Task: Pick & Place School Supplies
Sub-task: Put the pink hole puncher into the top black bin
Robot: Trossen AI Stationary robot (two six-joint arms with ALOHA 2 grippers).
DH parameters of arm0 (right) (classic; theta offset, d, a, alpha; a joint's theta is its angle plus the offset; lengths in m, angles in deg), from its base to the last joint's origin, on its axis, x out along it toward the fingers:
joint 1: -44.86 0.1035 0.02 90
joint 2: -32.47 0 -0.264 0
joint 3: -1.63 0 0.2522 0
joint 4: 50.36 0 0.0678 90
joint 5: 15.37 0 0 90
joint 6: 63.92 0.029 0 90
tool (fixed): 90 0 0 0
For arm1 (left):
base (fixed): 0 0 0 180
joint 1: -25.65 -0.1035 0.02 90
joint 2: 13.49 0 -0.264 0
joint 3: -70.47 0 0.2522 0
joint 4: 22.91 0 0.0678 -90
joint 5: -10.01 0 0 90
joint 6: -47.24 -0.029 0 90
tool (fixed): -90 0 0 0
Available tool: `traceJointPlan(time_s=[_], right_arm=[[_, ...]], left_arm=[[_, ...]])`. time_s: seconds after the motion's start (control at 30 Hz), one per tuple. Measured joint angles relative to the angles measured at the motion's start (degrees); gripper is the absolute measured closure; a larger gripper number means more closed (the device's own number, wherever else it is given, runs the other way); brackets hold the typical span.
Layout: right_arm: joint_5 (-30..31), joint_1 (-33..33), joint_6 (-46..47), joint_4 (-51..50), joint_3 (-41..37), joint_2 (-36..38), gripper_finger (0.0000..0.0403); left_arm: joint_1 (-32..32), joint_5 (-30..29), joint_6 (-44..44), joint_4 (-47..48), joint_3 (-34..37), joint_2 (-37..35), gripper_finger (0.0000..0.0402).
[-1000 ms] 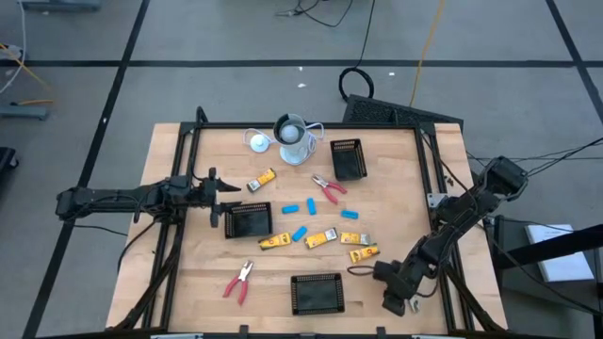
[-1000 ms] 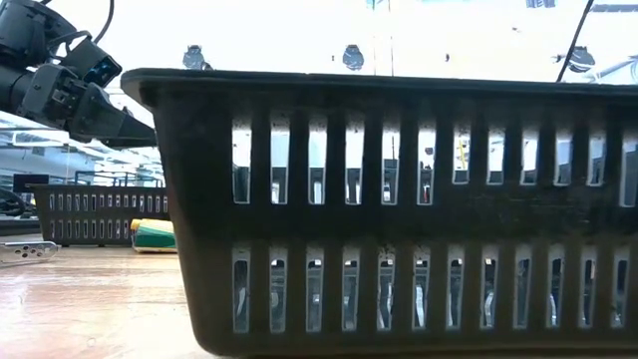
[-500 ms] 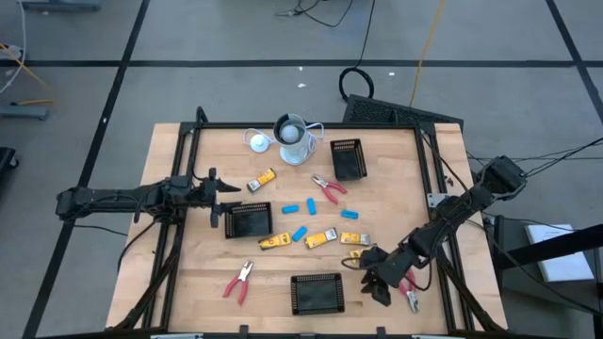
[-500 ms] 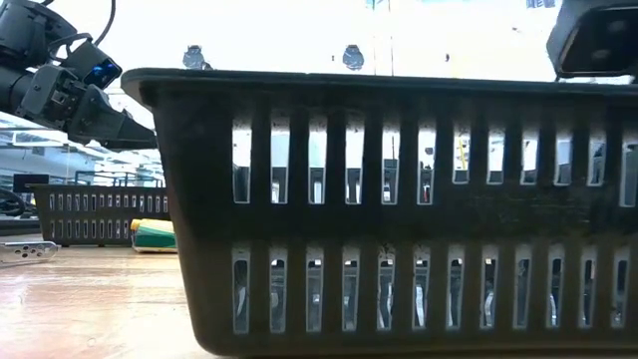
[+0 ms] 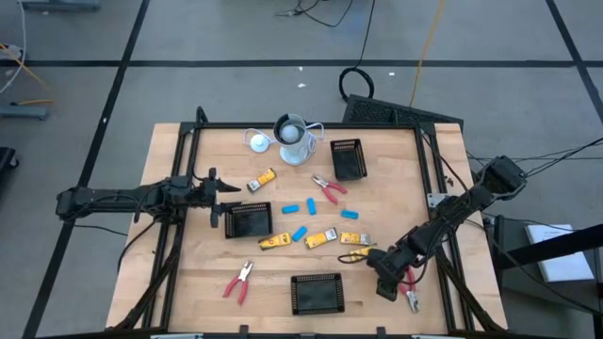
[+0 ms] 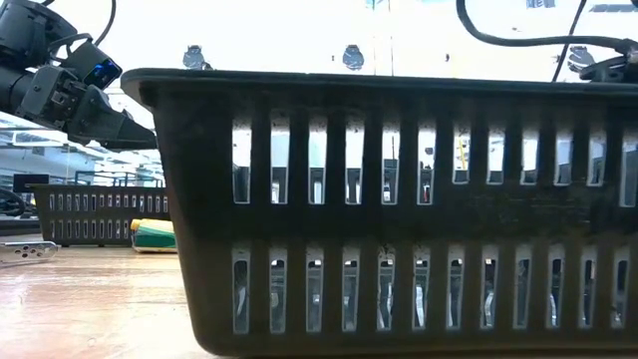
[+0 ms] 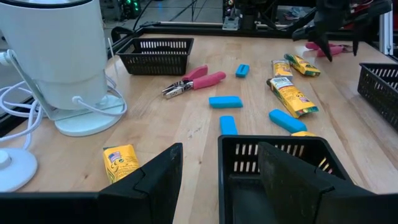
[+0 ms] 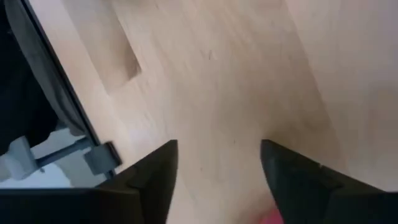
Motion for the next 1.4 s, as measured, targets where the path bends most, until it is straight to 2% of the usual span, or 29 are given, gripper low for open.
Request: traceJointPlan(time_s=[0.23, 0.5, 0.7, 0.83, 1.07, 1.4], right_arm=[[-8.9, -1.8, 4.8, -1.7, 0.0, 1.0, 0.0108], [-5.0, -4.2, 3.7, -9.8, 0.0, 8.9, 0.0105], [-2.5, -1.7, 7.7, -16.7, 0.0, 12.8, 0.0105], [-2.3, 0.7, 11.0, -18.9, 0.0, 12.5, 0.0105], [2.3, 2.5, 12.6, -14.7, 0.0, 8.8, 0.0105], [0.2, 4.1, 14.9, -12.1, 0.3, 2.0, 0.0106]], left_arm=[[0.0, 0.0, 0.0, 0.0, 0.0, 0.0, 0.0190], [0.0, 0.7, -0.2, -0.1, 0.0, 0.0, 0.0190], [0.0, 0.9, 0.2, 0.0, 0.0, 0.0, 0.0190], [0.0, 0.9, 0.4, 0.1, 0.0, 0.0, 0.0190], [0.0, 1.0, 0.2, 0.1, 0.0, 0.0, 0.0190], [0.0, 1.0, 0.0, 0.1, 0.0, 0.0, 0.0190]])
